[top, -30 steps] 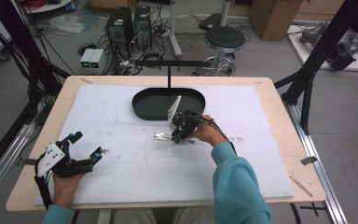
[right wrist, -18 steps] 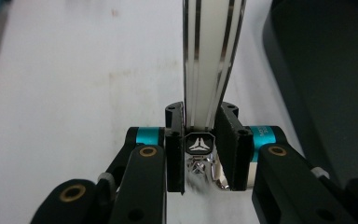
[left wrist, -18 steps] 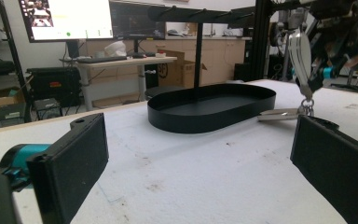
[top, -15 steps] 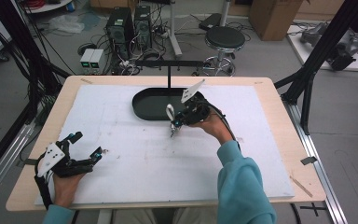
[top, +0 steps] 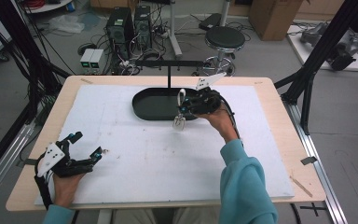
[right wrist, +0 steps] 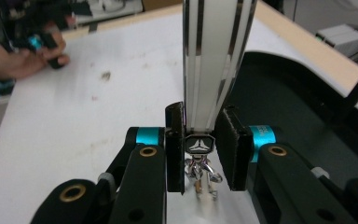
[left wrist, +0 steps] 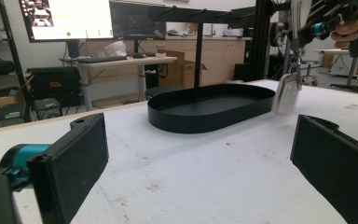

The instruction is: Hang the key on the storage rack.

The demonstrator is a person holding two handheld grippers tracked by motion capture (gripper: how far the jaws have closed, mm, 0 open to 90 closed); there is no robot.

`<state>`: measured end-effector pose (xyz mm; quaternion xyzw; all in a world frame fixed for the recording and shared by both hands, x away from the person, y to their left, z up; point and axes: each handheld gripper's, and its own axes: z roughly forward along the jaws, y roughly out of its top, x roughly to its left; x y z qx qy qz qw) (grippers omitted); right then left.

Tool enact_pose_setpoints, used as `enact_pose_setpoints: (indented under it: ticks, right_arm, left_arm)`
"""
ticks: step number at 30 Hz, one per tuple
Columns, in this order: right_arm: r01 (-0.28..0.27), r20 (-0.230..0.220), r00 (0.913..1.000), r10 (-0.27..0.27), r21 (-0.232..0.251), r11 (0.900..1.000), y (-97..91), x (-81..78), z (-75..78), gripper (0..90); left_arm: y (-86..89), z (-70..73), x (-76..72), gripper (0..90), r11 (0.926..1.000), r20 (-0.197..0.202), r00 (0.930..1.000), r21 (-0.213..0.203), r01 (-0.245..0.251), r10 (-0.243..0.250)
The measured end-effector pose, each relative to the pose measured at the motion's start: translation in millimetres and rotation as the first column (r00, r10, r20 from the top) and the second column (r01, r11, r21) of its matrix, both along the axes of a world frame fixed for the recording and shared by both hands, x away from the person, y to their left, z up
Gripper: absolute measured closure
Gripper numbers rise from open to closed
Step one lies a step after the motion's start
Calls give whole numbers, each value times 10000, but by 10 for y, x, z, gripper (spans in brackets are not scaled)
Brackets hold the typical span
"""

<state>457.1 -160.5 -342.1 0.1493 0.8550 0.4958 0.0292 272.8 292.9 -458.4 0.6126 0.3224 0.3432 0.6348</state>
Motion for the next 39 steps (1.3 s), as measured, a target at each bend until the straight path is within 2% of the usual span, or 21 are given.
enact_pose_setpoints:
  ticks: [3, 8, 10, 11, 18, 26, 29, 39]
  right_arm:
    - [383, 65, 9992, -387, 451, 9982, -87, 24, 36, 747]
    - [789, 169, 9966, -805, 818, 9935, -189, 82, 134, 746]
    - [871, 126, 9960, -884, 821, 9928, -212, 104, 164, 746]
    - [894, 299, 9953, -918, 732, 9933, -222, 121, 187, 747]
    - [1230, 428, 9912, -1253, 532, 9910, -262, 203, 295, 746]
    - [1575, 280, 9870, -1585, 366, 9868, -299, 346, 357, 746]
    - [1615, 443, 9856, -1632, 414, 9860, -306, 419, 349, 746]
    - [2171, 179, 9759, -2176, 283, 9757, -359, 551, 238, 746]
  left_arm:
    - [1, 0, 1, 45, 10000, 10, 10000, 13, -10, 10]
    - [2, 0, 1, 45, 10000, 9, 10000, 14, -9, 9]
    - [1, 0, 1, 45, 10000, 8, 10000, 14, -14, 14]
    - [2, 0, 1, 45, 10000, 8, 10000, 16, -10, 10]
    - [0, 0, 0, 45, 10000, 11, 10000, 10, 2, -2]
    - [0, -1, 1, 45, 10000, 31, 10000, -1, -9, 9]
    - [-2, -1, 0, 45, 10000, 15, 10000, -16, 3, -3]
    - [-3, 0, -1, 45, 10000, 27, 10000, -2, 4, -4]
